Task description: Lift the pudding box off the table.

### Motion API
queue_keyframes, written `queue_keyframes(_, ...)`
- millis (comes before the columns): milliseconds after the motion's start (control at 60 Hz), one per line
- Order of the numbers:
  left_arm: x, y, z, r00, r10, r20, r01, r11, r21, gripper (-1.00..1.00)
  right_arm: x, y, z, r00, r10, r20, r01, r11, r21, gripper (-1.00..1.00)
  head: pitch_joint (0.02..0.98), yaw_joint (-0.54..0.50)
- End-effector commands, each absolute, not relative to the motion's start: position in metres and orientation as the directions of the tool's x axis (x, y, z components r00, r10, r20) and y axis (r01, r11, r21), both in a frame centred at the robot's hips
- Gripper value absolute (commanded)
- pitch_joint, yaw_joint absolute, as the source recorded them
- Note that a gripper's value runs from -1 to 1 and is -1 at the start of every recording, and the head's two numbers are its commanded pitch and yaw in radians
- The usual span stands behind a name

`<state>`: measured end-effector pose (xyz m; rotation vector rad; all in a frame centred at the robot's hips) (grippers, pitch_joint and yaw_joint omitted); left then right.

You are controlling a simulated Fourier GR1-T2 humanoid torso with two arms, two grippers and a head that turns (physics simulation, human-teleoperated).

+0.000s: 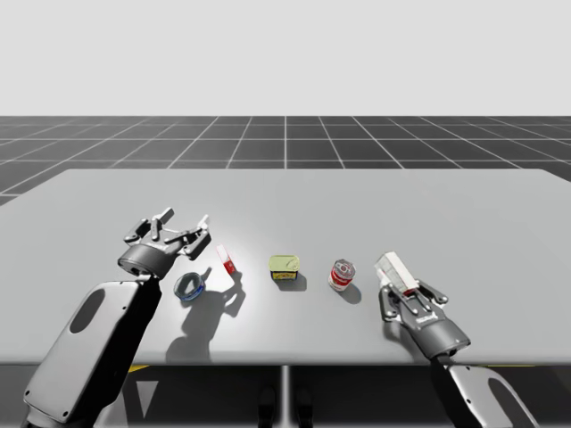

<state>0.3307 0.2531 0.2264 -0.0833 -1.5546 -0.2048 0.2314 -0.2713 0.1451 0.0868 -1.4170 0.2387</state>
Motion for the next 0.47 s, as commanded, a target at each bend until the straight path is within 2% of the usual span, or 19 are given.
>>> queue_keyframes(17, 0.331, 0.254, 0.228, 0.0, -0.076, 0.997, 0.182, 0.98, 0.075, -1.0, 0.251, -0.276, 0.193, 0.021, 0.127, 0.9916, -0.136, 0.983, -0.123, 1.0, 0.465, -0.49)
queue_keyframes(83, 0.331, 0.255, 0.227, 0.003, -0.077, 0.997, 0.179, 0.981, 0.076, -1.0, 0.253, -0.274, 0.206, -0.015, 0.142, 0.9897, -0.135, 0.98, -0.143, 1.0, 0.462, -0.49)
queue_keyframes(183, 0.333, 0.258, 0.228, 0.004, -0.074, 0.997, 0.172, 0.982, 0.072, -1.0, 0.255, -0.271, 0.226, -0.054, 0.141, 0.9885, -0.142, 0.979, -0.147, 1.0, 0.459, -0.49)
queue_keyframes(317, 0.333, 0.259, 0.228, 0.004, -0.071, 0.998, 0.168, 0.983, 0.069, -1.0, 0.256, -0.265, 0.257, -0.126, 0.156, 0.9797, -0.143, 0.975, -0.173, 1.0, 0.455, -0.49)
queue_keyframes(383, 0.333, 0.259, 0.228, 0.004, -0.071, 0.997, 0.169, 0.983, 0.069, -1.0, 0.255, -0.262, 0.271, -0.16, 0.165, 0.9733, -0.139, 0.972, -0.188, 1.0, 0.454, -0.49)
queue_keyframes(433, 0.333, 0.259, 0.228, 0.003, -0.07, 0.998, 0.168, 0.983, 0.069, -1.0, 0.254, -0.259, 0.284, -0.199, 0.183, 0.9627, -0.126, 0.969, -0.21, 1.0, 0.454, -0.49)
queue_keyframes(467, 0.333, 0.259, 0.228, 0.002, -0.07, 0.998, 0.168, 0.983, 0.069, -1.0, 0.253, -0.258, 0.29, -0.216, 0.183, 0.959, -0.125, 0.969, -0.213, 1.0, 0.453, -0.49)
